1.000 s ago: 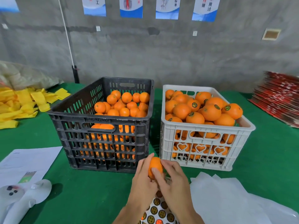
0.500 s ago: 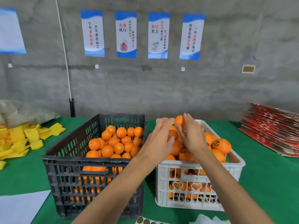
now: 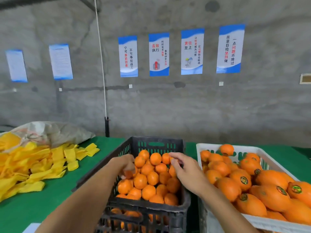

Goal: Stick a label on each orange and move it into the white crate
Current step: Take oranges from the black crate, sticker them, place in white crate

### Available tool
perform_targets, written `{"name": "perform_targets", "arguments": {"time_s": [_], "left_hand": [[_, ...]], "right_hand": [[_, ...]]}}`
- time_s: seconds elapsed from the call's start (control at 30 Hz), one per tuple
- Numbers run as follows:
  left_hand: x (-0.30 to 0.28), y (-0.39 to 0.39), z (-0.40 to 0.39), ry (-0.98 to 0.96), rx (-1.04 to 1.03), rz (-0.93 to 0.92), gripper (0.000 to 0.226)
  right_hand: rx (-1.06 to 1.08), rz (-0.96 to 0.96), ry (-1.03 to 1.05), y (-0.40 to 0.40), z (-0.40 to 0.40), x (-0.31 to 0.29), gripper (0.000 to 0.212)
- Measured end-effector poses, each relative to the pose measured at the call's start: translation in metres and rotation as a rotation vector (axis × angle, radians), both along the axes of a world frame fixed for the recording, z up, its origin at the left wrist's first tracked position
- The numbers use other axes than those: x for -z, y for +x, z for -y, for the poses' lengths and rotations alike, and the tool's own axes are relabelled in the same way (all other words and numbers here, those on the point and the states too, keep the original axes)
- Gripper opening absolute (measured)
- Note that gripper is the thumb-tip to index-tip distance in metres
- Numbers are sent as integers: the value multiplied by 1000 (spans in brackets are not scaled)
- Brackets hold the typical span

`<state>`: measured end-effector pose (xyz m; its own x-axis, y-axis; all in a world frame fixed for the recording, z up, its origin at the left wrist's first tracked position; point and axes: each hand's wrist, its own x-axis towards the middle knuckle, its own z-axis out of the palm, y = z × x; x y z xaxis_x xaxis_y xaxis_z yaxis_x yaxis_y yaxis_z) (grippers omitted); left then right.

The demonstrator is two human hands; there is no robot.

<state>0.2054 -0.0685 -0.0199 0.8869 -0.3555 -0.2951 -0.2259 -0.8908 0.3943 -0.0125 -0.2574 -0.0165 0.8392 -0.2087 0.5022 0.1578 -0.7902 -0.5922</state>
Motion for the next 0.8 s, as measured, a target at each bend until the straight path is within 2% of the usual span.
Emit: {"name": "perform_targets", "arguments": {"time_s": [0.07, 0.2, 0.33, 0.43, 0.53, 0.6, 0.63, 0.7, 0.8], "left_hand": [[9, 28, -10, 22, -11, -84, 77], [27, 64, -3, 142, 38, -113, 80], [32, 70, 14, 250, 73, -38, 78], [26, 61, 23, 263, 111, 34, 70], [-3, 36, 30, 45, 140, 89, 60], [-30, 8, 38, -183, 222, 293, 54], [-40, -13, 41, -349, 270, 396, 52], [-49, -66, 46, -738, 351, 457, 53], [-40, -145, 51, -1076, 429, 528, 56]], "right_hand": [[-46, -64, -6, 12, -6, 5, 35], [-33, -189, -126, 24, -3, 14, 30], [-46, -197, -97, 26, 1, 16, 26], [-56, -165, -50, 23, 1, 16, 23], [-78, -158, -34, 21, 1, 14, 24], [-74, -117, -24, 17, -1, 12, 28], [-59, -70, -16, 14, -3, 10, 32], [-4, 40, 20, 3, -8, 7, 41], [-8, 182, 260, -30, -19, 7, 54]]}}
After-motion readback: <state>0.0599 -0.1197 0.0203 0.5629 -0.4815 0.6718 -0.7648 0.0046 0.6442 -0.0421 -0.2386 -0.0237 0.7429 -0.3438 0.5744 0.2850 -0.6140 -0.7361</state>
